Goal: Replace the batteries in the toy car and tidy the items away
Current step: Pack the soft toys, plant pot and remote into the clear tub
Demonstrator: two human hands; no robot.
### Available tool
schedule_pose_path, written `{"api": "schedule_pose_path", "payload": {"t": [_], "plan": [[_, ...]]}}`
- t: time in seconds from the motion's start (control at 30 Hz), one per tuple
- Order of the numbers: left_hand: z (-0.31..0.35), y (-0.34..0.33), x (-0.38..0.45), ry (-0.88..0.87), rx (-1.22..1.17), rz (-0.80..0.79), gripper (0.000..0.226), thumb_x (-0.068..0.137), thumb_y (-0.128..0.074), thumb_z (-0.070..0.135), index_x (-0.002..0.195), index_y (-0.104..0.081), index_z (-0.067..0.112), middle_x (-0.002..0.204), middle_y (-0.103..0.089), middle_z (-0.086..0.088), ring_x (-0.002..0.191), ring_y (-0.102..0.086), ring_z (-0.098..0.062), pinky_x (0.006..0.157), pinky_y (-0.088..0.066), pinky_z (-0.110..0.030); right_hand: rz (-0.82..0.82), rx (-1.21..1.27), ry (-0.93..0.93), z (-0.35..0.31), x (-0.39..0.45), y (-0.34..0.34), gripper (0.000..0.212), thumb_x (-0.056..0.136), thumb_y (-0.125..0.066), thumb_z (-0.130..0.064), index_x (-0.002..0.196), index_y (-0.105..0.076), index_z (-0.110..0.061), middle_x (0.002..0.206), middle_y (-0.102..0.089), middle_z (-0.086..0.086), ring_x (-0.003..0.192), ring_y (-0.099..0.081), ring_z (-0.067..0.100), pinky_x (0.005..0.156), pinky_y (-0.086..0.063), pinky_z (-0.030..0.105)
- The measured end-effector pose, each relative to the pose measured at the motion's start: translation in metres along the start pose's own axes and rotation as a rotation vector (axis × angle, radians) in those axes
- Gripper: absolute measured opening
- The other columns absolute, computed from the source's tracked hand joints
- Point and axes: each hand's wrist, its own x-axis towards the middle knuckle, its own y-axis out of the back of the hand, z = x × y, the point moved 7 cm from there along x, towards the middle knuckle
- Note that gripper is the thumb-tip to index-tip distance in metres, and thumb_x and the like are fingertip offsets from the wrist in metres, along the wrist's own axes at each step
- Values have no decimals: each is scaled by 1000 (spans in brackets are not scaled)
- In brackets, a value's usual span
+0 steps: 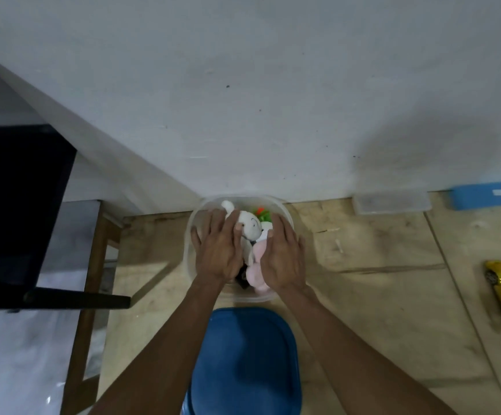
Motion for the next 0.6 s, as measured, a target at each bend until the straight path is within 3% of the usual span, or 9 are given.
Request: {"api": "schedule_pose_path", "payload": {"t": [0.23, 0.37, 0.5, 0.6], "plan": [[-6, 10, -41, 27, 61, 40, 53, 101, -23, 34, 146, -41, 13, 140, -50, -18, 130, -44, -38, 106, -35, -61, 29, 132, 54, -2, -18, 17, 49, 100, -40, -7, 149, -38, -14, 157, -37, 6, 145, -34, 25, 117, -25, 51], [-1, 34, -68, 122, 17, 187, 50, 105, -23, 33, 146, -41, 11, 145, -49, -18, 132, -45, -41, 104, -37, -62, 92, 201, 123, 1, -40, 38, 46, 100, -41, -8, 145, -45, -12, 151, -44, 9, 138, -41, 28, 112, -34, 51], [-5, 48, -124, 233, -89, 309, 60, 104, -19, 43, 140, -48, 5, 137, -53, -24, 124, -49, -46, 98, -42, -61, 155, 297, 173, 13, -74, 55, 45, 99, -32, -22, 140, -49, -14, 142, -51, 7, 129, -47, 25, 106, -40, 40], [-16, 39, -173, 373, -124, 333, 57, 105, -23, 42, 147, -43, 8, 147, -48, -23, 134, -43, -43, 107, -36, -61, 173, 379, 182, 32, -106, 54, 40, 99, -39, -15, 137, -50, -14, 137, -54, 5, 124, -47, 22, 103, -43, 40]]}}
